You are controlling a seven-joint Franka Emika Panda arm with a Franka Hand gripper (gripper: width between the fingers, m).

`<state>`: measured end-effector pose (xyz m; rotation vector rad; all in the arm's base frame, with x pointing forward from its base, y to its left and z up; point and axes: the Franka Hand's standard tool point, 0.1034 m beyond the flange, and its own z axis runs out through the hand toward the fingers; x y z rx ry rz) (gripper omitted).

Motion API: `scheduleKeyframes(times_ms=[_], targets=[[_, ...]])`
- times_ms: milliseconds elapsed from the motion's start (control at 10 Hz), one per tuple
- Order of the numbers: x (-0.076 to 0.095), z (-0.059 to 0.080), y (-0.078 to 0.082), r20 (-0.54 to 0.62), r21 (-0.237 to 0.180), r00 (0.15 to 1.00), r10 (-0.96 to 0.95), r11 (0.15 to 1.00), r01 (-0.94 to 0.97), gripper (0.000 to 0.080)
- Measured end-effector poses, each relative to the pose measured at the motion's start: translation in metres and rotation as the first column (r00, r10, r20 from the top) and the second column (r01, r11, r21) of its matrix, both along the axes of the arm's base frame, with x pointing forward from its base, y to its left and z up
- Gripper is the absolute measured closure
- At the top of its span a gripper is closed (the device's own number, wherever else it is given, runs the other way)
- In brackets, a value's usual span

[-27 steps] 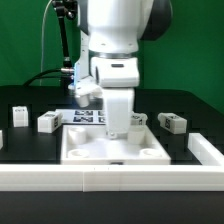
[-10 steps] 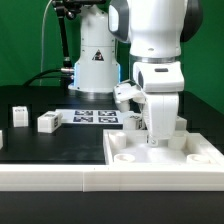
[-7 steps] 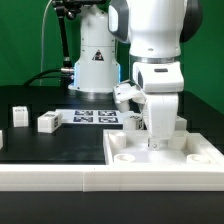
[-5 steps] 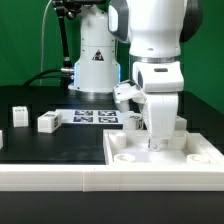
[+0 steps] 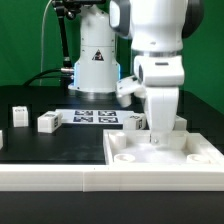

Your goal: Assemble one leg

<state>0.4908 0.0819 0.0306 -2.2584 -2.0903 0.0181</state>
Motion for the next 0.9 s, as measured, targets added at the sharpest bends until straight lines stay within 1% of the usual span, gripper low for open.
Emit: scheduleKeyframes(times_ms=[100,300,600,800,900], targets=[[-0.002,0.009,0.000,0.010,-0.004,1.000,0.002,1.000,-0.002,0.0151],[-0.003,0.024,0.006,0.028,-0.011,0.998,-0.050,0.999,0.050,0.0151],[-0.004,0.020,0.005,0.023,-0.011,0.998,-0.056,0.998,0.056,0.0151],[-0.005,0.019,0.005,0.018,-0.013,0.971,-0.240,0.971,0.240,0.0151],[-0.012,0.016,0.006,0.013,-0.008,0.946,-0.325,0.946,0.325,0.0151]])
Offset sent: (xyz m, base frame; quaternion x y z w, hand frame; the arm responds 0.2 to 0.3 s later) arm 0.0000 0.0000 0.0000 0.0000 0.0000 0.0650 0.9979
